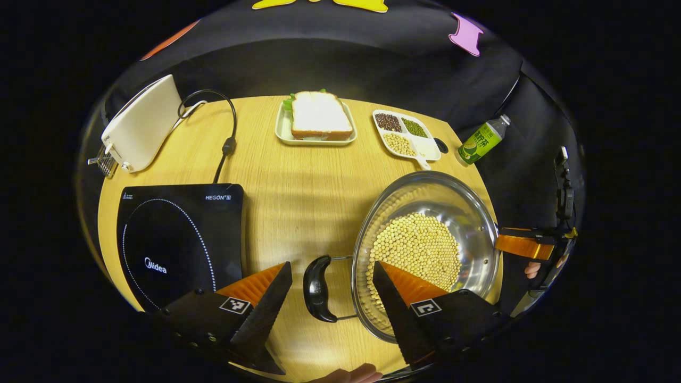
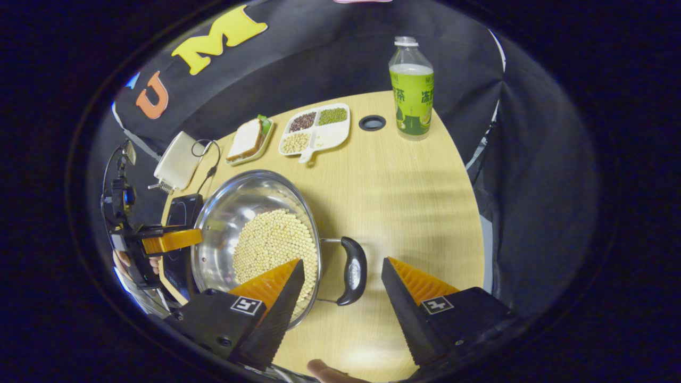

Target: First push the handle of the pot to place it horizontally, then grasp the pot with both hands and set it on the induction cooktop.

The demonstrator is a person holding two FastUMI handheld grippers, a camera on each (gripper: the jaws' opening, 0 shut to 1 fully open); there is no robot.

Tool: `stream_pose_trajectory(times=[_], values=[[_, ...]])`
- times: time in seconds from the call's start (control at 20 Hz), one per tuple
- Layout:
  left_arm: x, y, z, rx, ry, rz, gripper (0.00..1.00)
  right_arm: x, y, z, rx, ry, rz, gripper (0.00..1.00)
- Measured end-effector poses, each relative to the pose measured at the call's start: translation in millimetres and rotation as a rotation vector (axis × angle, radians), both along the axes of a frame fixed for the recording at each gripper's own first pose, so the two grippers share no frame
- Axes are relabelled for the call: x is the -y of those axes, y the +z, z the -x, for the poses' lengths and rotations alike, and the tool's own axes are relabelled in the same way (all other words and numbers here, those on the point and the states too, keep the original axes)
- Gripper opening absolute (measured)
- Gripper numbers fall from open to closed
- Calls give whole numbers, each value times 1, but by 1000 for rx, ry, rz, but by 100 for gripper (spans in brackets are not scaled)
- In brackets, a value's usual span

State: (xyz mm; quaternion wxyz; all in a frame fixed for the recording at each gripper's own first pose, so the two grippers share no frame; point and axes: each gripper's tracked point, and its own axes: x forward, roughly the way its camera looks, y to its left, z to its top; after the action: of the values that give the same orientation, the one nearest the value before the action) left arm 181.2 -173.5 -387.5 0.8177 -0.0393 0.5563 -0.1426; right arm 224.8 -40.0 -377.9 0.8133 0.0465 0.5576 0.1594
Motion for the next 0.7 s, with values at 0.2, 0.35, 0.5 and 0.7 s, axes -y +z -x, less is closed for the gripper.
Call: stream_pose_trajectory(times=[0.2,0.35,0.5,0.7], values=[[-4,-14,-1,-30,-8,-29,83,-9,-16,-3,-63,4,-15,91],[1,-19,0,-46,-22,-11,70,-11,-24,-1,-104,9,-11,77],[-1,-18,-1,-43,-38,-26,60,-8,-26,-1,-117,8,1,63],[0,-18,0,-48,-43,-36,58,-10,-26,1,-132,-4,-2,55]])
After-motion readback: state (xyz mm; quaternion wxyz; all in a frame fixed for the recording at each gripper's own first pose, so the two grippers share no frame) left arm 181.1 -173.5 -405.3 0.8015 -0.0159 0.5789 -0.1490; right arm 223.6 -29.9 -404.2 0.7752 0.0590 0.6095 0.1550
